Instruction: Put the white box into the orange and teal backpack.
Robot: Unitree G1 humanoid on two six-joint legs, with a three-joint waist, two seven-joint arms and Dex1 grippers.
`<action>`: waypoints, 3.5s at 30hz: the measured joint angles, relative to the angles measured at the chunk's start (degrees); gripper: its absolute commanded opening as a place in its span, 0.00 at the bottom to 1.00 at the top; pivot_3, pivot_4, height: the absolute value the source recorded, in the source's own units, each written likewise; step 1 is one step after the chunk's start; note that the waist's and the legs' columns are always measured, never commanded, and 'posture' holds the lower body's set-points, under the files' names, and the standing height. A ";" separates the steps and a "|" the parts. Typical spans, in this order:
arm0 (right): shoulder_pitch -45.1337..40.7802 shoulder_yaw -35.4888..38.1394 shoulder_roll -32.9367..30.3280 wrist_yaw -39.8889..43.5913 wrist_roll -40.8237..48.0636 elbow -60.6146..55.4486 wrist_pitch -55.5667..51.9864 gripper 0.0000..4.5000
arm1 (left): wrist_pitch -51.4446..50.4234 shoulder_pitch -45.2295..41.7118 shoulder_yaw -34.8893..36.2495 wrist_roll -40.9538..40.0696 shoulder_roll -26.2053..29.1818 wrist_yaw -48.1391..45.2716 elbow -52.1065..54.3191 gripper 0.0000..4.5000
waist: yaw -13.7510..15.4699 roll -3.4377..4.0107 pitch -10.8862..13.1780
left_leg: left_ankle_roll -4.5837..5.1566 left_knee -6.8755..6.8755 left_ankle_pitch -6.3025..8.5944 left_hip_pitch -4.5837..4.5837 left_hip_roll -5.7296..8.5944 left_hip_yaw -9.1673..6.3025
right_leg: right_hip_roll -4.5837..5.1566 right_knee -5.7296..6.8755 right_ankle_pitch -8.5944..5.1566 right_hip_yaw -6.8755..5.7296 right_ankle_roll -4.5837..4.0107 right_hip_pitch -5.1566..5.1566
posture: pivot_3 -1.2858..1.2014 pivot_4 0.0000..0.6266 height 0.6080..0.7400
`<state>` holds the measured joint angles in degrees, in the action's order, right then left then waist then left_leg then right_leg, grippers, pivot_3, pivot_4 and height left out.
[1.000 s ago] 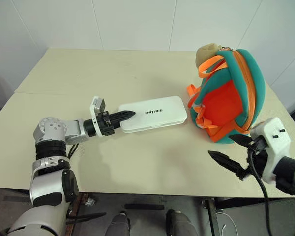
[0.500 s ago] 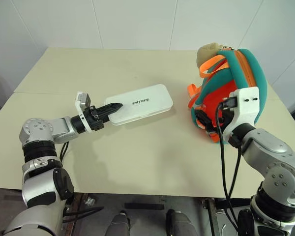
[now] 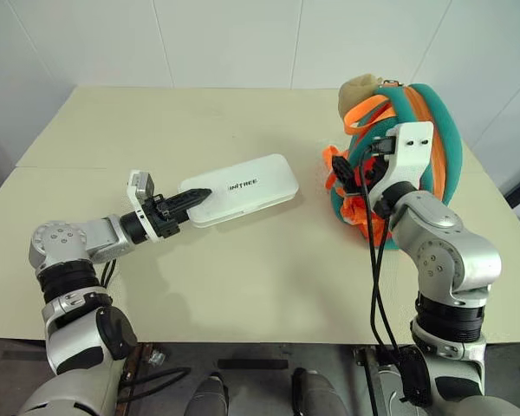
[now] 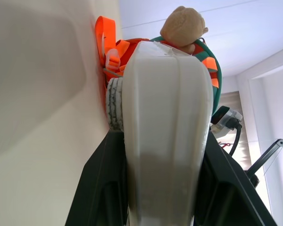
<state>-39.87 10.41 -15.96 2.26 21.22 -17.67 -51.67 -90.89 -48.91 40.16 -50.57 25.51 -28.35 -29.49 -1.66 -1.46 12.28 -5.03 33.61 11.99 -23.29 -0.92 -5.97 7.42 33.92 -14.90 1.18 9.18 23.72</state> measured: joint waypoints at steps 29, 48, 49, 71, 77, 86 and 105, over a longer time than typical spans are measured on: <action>-9.35 -0.54 6.52 5.07 4.05 9.65 5.75 0.00 | 0.68 0.48 3.71 0.13 3.75 1.36 2.81 0.28 | -0.49 0.02 0.01 | -0.05 -0.21 -0.03 0.03 -0.02 0.01 | -0.03 0.16 0.00 0.02 0.00 0.06 | 0.52 0.24 1.00; -9.42 -1.88 -12.05 27.22 34.40 -8.99 -14.98 0.00 | 10.92 -4.49 -5.10 3.51 16.85 -7.48 -12.62 0.28 | -0.10 0.00 0.02 | -0.01 -0.40 0.00 -0.05 -0.04 0.10 | -0.02 -0.03 -0.03 0.01 0.03 0.15 | 0.52 0.24 1.00; -9.41 -1.88 -13.33 28.71 36.22 -9.51 -15.10 0.00 | 11.53 -5.04 -5.85 3.69 17.50 -8.56 -13.71 0.28 | -0.09 0.00 0.02 | 0.00 -0.40 0.01 -0.05 -0.04 0.10 | -0.02 -0.04 -0.03 0.02 0.03 0.15 | 0.52 0.24 1.00; 1.39 -7.47 -32.12 65.50 28.11 -4.48 6.88 0.00 | 36.56 -2.89 -17.41 10.13 19.55 -34.82 -10.02 0.28 | -0.04 -0.05 0.04 | -0.01 -0.03 0.05 -0.06 -0.05 0.28 | -0.03 -0.05 -0.08 0.15 0.09 0.17 | 0.52 0.24 1.00; 3.20 -5.67 -32.77 68.49 27.24 -1.84 9.75 0.00 | 43.44 -1.95 -16.26 9.96 21.13 -45.29 -9.36 0.28 | 0.11 -0.05 0.04 | 0.03 0.12 0.07 -0.10 -0.05 0.28 | -0.02 -0.02 -0.08 0.16 0.09 0.14 | 0.52 0.24 1.00; 6.45 -2.79 -33.48 74.80 26.98 0.82 15.92 0.00 | 48.17 -2.20 -17.31 10.23 24.89 -57.67 -10.52 0.28 | 0.10 -0.05 0.04 | 0.06 0.22 0.09 -0.08 -0.05 0.27 | -0.02 0.06 -0.08 0.16 0.09 0.10 | 0.52 0.24 1.00; 6.45 -2.77 -31.91 75.14 26.93 2.54 19.19 0.00 | 50.31 -2.01 -30.30 0.92 27.34 -57.72 -6.33 0.28 | 0.06 -0.05 0.04 | 0.07 0.30 0.10 -0.06 -0.05 0.27 | -0.03 0.15 -0.08 0.21 0.10 0.07 | 0.52 0.24 1.00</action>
<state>-33.42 7.63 -47.87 77.40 48.15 -15.13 -32.48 -40.58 -50.92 9.86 -49.65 52.85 -86.07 -35.82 -1.60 -1.51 12.32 -4.96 33.91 12.09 -23.35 -0.97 -5.70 7.40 34.06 -14.98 1.39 9.28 23.80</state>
